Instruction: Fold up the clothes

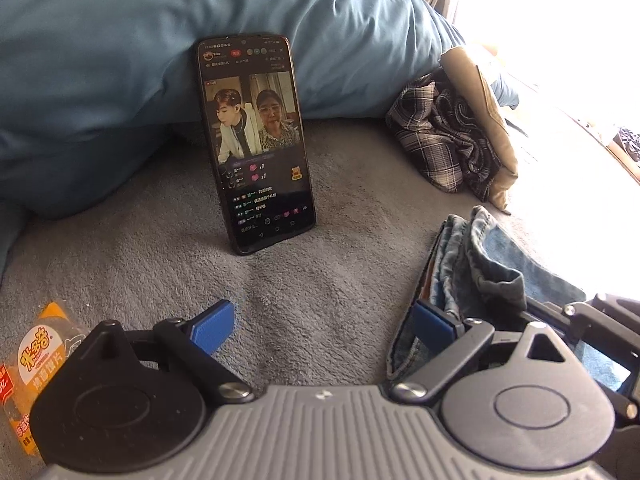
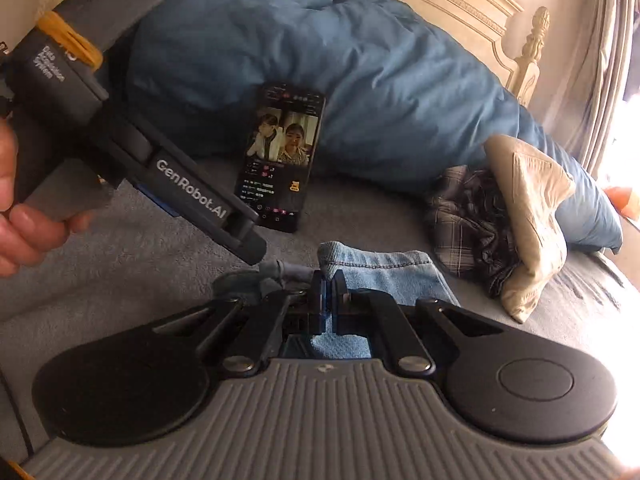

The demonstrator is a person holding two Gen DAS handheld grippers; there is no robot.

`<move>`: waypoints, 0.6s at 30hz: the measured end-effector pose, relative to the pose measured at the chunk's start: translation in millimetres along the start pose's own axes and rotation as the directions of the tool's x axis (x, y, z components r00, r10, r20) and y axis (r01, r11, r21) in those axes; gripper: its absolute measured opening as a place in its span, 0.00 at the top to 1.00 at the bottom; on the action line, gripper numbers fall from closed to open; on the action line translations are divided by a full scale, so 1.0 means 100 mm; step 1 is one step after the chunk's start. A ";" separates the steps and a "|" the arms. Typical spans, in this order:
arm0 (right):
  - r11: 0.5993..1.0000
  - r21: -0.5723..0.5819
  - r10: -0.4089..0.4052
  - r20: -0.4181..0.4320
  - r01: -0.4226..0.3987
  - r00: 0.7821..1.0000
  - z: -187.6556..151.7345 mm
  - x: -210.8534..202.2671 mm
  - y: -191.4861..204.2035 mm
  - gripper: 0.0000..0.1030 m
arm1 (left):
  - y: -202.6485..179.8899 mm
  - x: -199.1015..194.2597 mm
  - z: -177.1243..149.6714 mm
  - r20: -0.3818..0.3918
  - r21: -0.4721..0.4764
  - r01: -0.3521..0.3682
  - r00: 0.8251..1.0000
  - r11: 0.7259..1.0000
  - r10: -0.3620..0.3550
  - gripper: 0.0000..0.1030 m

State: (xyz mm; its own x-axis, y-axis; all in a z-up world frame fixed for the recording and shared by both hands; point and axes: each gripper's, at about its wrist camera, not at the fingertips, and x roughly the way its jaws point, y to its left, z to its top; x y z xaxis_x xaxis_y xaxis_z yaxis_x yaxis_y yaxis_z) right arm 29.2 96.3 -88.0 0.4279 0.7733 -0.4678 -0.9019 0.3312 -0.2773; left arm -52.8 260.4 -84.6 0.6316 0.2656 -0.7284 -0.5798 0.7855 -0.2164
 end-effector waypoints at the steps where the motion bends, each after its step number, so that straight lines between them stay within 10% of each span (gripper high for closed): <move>1: 1.000 -0.009 0.004 0.000 -0.004 1.000 -0.01 0.00 0.03 0.99 | 0.00 0.00 0.00 0.000 0.001 0.001 1.000 1.000 -0.001 0.07; 18: 0.994 0.016 0.108 -0.024 -0.108 0.994 0.02 0.15 0.01 0.95 | -0.01 -0.11 0.03 0.041 -0.004 -0.008 0.999 1.000 0.008 0.07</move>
State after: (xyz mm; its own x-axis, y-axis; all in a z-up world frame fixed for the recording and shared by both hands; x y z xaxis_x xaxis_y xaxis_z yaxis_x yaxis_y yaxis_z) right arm 34.8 108.8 -93.6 0.3291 0.7916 -0.5149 -0.9436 0.2547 -0.2116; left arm -57.5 258.2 -73.9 0.6477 0.2944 -0.7027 -0.5864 0.7815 -0.2131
